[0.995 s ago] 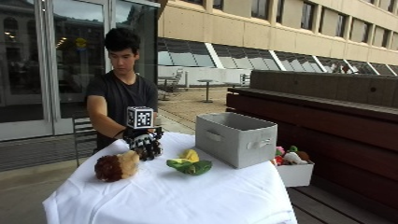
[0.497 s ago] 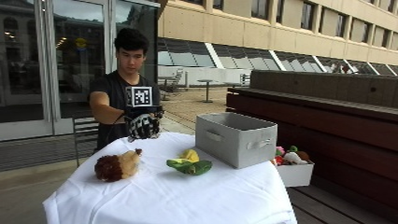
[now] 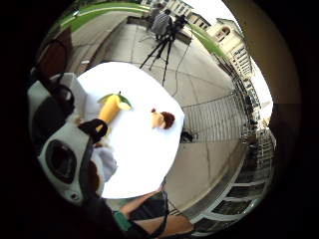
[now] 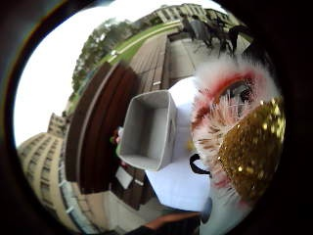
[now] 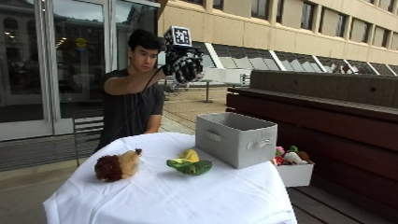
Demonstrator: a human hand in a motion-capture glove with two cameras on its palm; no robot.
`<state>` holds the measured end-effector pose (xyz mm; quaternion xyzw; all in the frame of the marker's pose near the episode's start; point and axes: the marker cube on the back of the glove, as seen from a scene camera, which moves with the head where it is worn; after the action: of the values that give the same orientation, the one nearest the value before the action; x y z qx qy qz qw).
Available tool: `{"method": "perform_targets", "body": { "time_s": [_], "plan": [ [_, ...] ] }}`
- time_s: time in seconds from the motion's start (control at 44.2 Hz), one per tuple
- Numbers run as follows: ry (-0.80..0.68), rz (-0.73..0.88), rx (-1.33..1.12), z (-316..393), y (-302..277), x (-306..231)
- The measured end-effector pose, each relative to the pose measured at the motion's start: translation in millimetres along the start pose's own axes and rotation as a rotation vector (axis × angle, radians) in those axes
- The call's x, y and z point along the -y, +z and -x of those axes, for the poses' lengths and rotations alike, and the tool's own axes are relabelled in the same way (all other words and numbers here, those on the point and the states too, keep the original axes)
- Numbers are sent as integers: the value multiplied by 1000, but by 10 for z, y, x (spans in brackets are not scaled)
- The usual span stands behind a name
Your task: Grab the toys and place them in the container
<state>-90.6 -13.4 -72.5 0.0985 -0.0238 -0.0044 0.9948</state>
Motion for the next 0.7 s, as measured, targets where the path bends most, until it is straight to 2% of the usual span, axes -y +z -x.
{"method": "perform_targets", "body": {
  "time_s": [0.203, 0.362, 0.565, 0.701],
  "plan": [
    [-117, 26, 27, 1237, 115, 93],
    [-172, 54, 52, 1863, 420, 41],
    [-199, 167, 168, 1951, 843, 167],
    [-223, 155, 156, 1955, 883, 146]
  ]
}}
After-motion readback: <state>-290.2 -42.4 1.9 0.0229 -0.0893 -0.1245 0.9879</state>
